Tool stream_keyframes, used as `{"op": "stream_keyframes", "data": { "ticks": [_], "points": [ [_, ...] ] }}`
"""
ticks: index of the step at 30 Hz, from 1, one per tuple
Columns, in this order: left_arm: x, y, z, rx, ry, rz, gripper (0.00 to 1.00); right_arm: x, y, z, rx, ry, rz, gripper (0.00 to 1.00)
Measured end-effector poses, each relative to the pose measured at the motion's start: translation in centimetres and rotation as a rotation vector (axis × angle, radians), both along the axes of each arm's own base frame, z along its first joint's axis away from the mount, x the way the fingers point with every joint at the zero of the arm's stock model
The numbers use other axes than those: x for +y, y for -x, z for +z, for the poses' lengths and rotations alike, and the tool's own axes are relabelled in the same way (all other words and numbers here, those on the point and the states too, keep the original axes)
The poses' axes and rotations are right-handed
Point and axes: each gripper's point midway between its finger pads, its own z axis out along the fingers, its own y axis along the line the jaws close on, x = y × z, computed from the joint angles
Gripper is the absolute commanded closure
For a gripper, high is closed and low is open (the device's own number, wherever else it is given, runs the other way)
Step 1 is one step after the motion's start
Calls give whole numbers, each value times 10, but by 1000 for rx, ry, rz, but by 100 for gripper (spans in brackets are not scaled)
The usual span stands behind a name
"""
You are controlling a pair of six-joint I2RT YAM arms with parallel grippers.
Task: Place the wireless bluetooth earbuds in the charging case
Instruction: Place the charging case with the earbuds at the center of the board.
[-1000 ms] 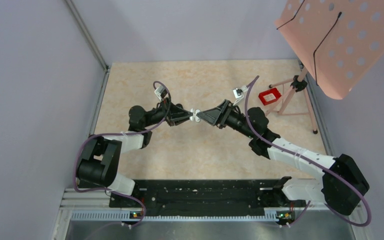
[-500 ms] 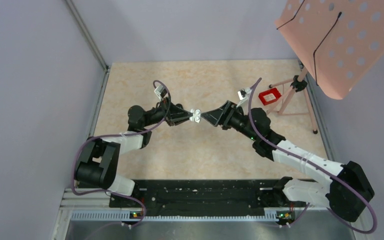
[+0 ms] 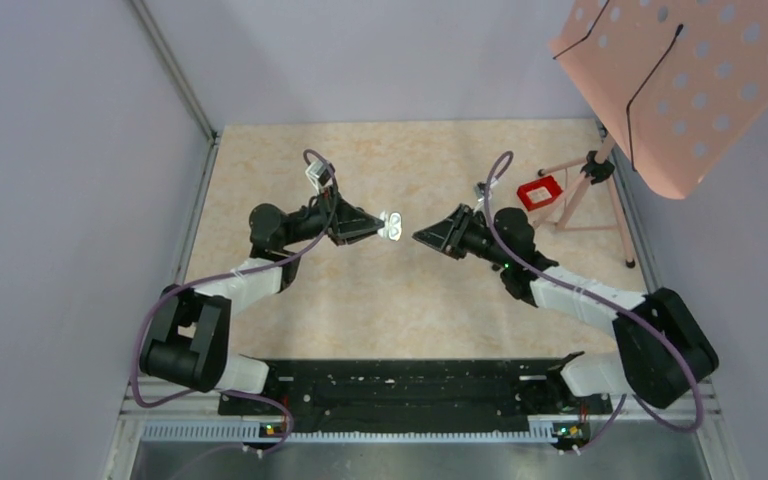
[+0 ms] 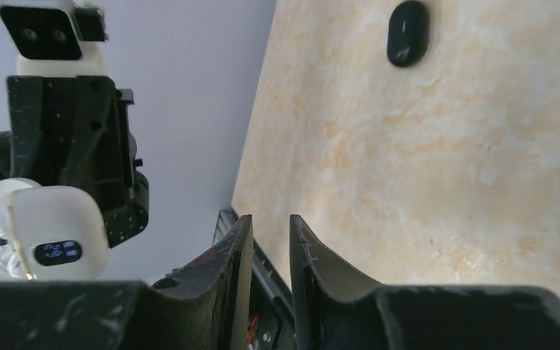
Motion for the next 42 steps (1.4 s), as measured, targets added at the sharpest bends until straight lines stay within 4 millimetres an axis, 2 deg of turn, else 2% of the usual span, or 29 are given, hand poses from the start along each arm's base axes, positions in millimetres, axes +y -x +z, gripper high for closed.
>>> {"op": "stream_keyframes", "data": {
  "ticks": [2, 6, 10, 14, 17, 21, 25, 30, 34, 39, 42],
  "points": [
    [0, 1, 1, -2, -1, -3, 100, 12, 5, -14, 51, -22, 64, 77],
    [0, 1, -2, 14, -9, -8, 100, 31, 18, -13, 55, -77, 165, 77],
    [0, 1, -4, 21, -14, -10, 100, 50, 31, 13, -4, -163, 264, 77],
    [0, 1, -5, 21, -17, -9, 100, 52, 36, 35, -69, -228, 297, 77],
    [-1, 0, -5, 18, -20, -8, 100, 52, 38, 41, -86, -246, 305, 75],
    [-1, -1, -9, 21, -31, -4, 100, 52, 37, 33, -58, -222, 300, 67],
    [-2, -4, -19, 33, -58, 4, 100, 49, 27, 0, 40, -108, 239, 58],
    [-3, -9, -36, 33, -105, 15, 100, 30, 17, -54, 147, 110, 134, 57],
    [-5, -18, -68, 64, -173, 29, 100, -3, 22, -78, 163, 260, 28, 55],
    [-15, -27, -122, 141, -257, 26, 100, -42, 27, -71, 99, 352, -102, 52],
    [-28, -33, -156, 217, -289, -5, 100, -65, 26, -55, 34, 379, -199, 52]
  ]
}}
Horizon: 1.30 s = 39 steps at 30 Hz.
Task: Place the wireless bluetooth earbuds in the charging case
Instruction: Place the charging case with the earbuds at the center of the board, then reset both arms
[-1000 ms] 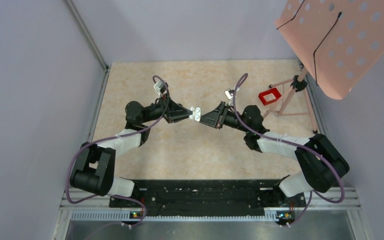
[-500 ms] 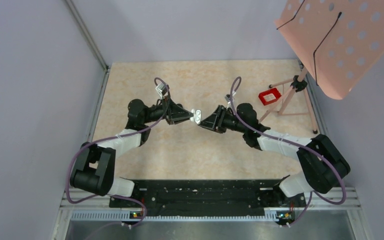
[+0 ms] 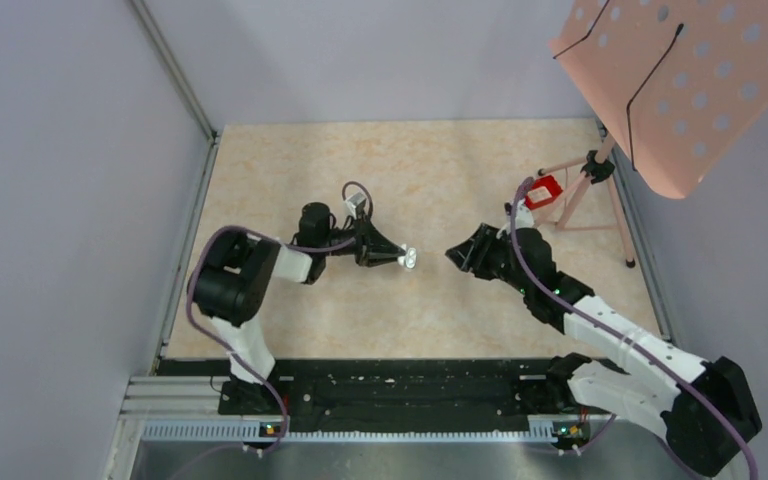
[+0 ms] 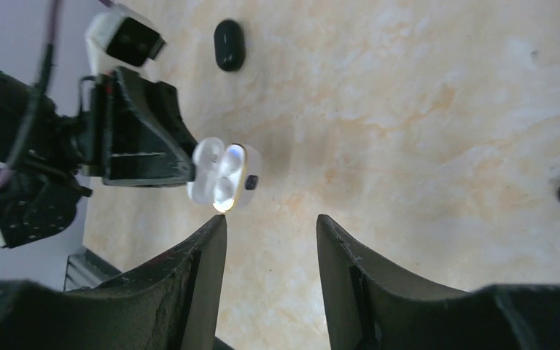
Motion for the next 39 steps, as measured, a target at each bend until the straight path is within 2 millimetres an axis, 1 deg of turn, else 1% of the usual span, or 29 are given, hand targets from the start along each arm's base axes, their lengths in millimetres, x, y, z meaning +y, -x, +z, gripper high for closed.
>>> {"op": "stream_keyframes", "data": {
  "ticks": [1, 4, 6, 8, 13, 16, 19, 22, 24, 25, 27, 28, 29, 30, 31, 32, 34, 35, 36, 37, 38, 39],
  "points": [
    [-6, -3, -11, 26, 0, -8, 100, -6, -1, 6, -23, 10, -23, 51],
    [-21, -14, -32, 81, 29, -11, 100, -24, -2, 21, -88, 35, -84, 51],
    [-27, -21, -42, 103, 56, -5, 100, -32, -2, 25, -109, 54, -111, 51],
    [-29, -25, -50, 122, 73, 6, 100, -38, -2, 24, -113, 76, -131, 51],
    [-28, -28, -61, 113, 49, 27, 100, -47, 0, 15, -93, 127, -152, 50],
    [-25, -27, -75, 108, -41, 43, 100, -48, 1, 12, -85, 136, -153, 50],
    [-17, -22, -90, 98, -166, 55, 100, -48, 1, 11, -82, 139, -153, 50],
    [-9, -19, -100, 73, -266, 49, 100, -48, 1, 8, -74, 145, -151, 50],
    [-6, -15, -104, 67, -297, 34, 100, -48, 0, 7, -70, 148, -150, 50],
    [-5, -13, -104, 57, -307, 28, 96, -48, 0, 6, -69, 148, -150, 50],
    [-3, -12, -103, 40, -327, 24, 81, -48, 0, 7, -69, 148, -150, 50],
    [-2, -11, -103, 35, -333, 22, 77, -48, 0, 7, -69, 148, -150, 50],
    [-1, -10, -103, 31, -341, 21, 66, -48, 0, 6, -68, 148, -149, 50],
    [0, -10, -102, 27, -349, 22, 58, -47, 1, 6, -67, 148, -148, 50],
    [1, -10, -102, 18, -358, 21, 42, -47, 1, 6, -65, 149, -146, 50],
    [2, -9, -102, 15, -372, 26, 36, -47, 1, 5, -63, 150, -145, 50],
    [5, -6, -97, 13, -396, 28, 29, -47, 0, 3, -58, 154, -144, 49],
    [7, -7, -93, -7, -411, 34, 26, -46, 1, 2, -56, 155, -142, 46],
    [9, -7, -90, -15, -429, 40, 22, -46, 1, 2, -54, 158, -140, 42],
    [12, -5, -87, -23, -455, 45, 20, -46, 0, 2, -52, 164, -138, 30],
    [15, -4, -83, -32, -480, 50, 20, -46, -1, 2, -46, 175, -134, 5],
    [17, -3, -79, -38, -501, 54, 19, -45, -2, 3, -45, 181, -131, 2]
  ]
}}
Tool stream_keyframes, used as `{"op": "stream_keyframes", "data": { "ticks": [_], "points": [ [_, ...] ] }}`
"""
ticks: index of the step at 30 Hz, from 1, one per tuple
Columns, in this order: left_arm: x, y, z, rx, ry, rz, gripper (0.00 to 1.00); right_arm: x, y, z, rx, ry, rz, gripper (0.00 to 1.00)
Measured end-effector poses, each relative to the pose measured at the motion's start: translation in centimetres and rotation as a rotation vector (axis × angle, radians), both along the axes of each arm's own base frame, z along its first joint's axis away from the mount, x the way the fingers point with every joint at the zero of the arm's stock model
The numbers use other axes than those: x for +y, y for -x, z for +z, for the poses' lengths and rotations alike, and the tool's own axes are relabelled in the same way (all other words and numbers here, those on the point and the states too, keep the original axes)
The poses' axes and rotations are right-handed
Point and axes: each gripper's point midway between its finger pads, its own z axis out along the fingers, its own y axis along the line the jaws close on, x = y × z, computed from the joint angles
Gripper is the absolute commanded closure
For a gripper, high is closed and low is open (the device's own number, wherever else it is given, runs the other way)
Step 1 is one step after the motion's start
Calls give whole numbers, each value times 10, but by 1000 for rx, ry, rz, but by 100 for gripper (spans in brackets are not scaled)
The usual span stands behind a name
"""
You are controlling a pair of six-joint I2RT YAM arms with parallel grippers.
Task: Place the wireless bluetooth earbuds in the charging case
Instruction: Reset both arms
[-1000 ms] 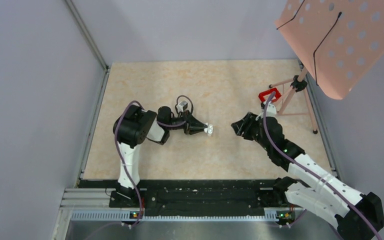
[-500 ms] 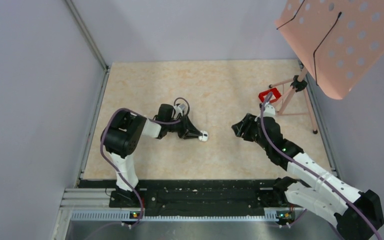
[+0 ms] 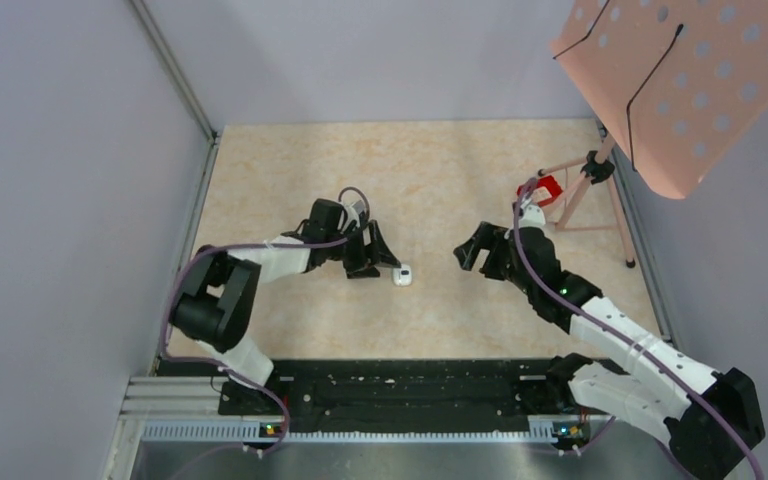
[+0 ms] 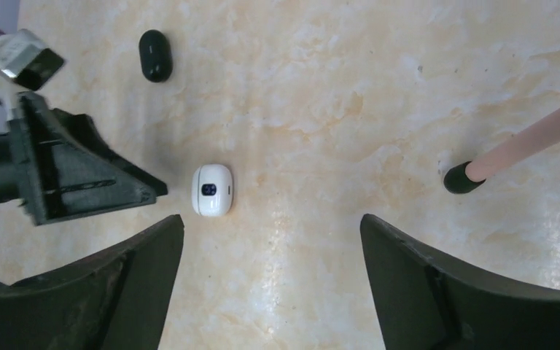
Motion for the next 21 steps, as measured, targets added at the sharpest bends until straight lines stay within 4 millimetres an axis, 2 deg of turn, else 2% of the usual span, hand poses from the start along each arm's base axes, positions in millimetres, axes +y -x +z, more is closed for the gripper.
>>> {"op": "stream_keyframes", "data": {
  "ticks": [2, 4, 9, 11, 13, 16, 19, 21],
  "points": [
    [7, 1, 13, -29, -51, 8, 19, 1, -3, 1, 10, 22, 4, 1],
    [14, 1, 38, -91, -97, 16, 19, 2, -7, 3, 22, 47, 8, 1],
    [44, -11, 123, -338, -227, 110, 19, 2, -15, 8, 26, 95, 8, 1],
    [63, -14, 149, -422, -286, 184, 8, 1, -16, 8, 28, 111, 6, 1],
    [88, -13, 165, -481, -355, 283, 4, -1, -17, 7, 31, 127, 2, 1],
    [120, -7, 167, -524, -433, 413, 1, -3, -17, 1, 46, 151, 1, 1],
    [147, 8, 140, -482, -530, 482, 1, -3, -17, -3, 62, 167, 4, 1],
    [156, 15, 123, -437, -582, 491, 1, -3, -17, -5, 67, 175, 6, 1]
  ]
}}
